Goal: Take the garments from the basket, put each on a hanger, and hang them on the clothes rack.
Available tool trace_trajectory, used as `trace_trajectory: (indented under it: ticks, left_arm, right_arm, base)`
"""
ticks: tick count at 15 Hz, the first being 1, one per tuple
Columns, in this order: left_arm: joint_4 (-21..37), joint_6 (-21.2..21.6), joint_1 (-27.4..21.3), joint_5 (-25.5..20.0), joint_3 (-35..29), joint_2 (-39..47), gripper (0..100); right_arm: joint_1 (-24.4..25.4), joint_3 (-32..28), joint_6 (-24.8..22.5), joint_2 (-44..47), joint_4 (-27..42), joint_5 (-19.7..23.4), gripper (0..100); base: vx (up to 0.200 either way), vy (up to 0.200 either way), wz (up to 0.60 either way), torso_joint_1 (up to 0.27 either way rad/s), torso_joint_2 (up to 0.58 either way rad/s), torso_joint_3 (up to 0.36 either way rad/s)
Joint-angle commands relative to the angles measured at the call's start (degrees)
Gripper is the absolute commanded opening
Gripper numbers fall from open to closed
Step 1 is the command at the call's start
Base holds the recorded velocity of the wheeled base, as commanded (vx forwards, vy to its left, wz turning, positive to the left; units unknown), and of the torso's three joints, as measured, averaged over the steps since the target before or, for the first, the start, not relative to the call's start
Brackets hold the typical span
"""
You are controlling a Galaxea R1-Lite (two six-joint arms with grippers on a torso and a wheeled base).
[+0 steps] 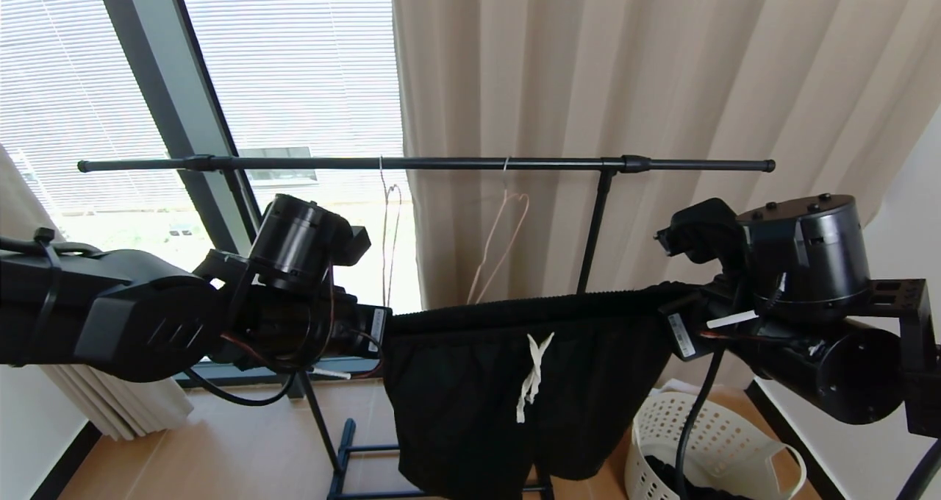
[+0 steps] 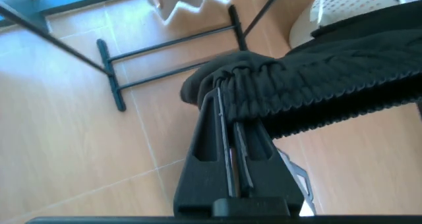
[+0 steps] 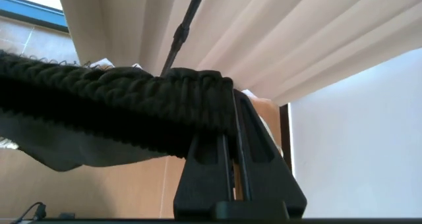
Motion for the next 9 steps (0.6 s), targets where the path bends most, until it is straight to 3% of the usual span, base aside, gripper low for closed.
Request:
trace_trajectory:
  ticks: [1, 6, 9]
  left_arm:
    - [-0.3, -0.1, -0.6, -2.4, -2.8, 0.1, 0]
    - [-0.2, -0.1, -1.9, -5.5, -12.7, 3.4, 0]
    - [0.1, -0.2, -2.8, -7.3, -21.8, 8.2, 0]
  right_arm:
    - [2.4, 2.5, -1.2, -2.8, 0.2, 0.0, 0]
    - [12.2, 7.9, -2.9, -7.9, 0.5, 0.1, 0]
    - [18.7, 8.3, -2.5, -7.8, 0.4, 0.6, 0]
  base:
    - [0.0, 0.0, 0.0, 0.0, 0.0, 0.0]
    - [0.0, 0.0, 0.0, 0.0, 0.0, 0.0]
    - [0.0, 0.0, 0.0, 0.0, 0.0, 0.0]
